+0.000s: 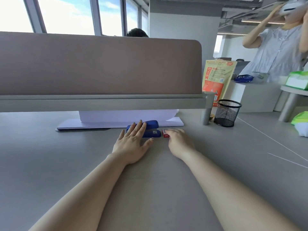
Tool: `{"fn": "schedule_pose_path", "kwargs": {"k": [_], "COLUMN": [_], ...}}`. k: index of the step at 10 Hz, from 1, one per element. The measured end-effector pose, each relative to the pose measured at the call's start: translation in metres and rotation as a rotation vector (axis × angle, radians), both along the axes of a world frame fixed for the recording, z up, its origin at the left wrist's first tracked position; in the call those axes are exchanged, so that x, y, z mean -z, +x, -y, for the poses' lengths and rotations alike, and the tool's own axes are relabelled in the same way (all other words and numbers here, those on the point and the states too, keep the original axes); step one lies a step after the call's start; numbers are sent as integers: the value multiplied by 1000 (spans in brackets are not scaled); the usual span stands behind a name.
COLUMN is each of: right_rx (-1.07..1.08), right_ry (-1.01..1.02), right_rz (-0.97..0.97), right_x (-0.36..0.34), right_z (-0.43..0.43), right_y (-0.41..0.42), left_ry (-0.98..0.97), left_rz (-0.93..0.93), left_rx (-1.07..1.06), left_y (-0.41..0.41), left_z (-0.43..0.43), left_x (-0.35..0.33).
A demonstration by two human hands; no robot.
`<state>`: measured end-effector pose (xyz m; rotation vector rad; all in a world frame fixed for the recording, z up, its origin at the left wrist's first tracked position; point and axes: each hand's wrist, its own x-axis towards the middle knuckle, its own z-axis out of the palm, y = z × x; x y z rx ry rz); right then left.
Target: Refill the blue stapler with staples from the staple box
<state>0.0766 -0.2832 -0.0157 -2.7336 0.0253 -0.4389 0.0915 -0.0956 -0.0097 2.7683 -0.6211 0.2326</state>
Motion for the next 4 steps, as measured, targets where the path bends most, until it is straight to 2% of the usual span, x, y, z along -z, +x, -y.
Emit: {"fn": "schedule_pose_path", "kwargs": {"k": [3, 4], "right_rx": [-60, -57], "right_ry": [-3, 9], "right_rz": [12, 77], "right_x": [2, 2], "right_z": [-1, 1], "right_y": [8, 6], "left_ry": [23, -25], "left_rz": [18, 76], "left_rx": [-14, 1], "left_y": [6, 1], "left_z": [2, 1], "left_x": [3, 1]}}
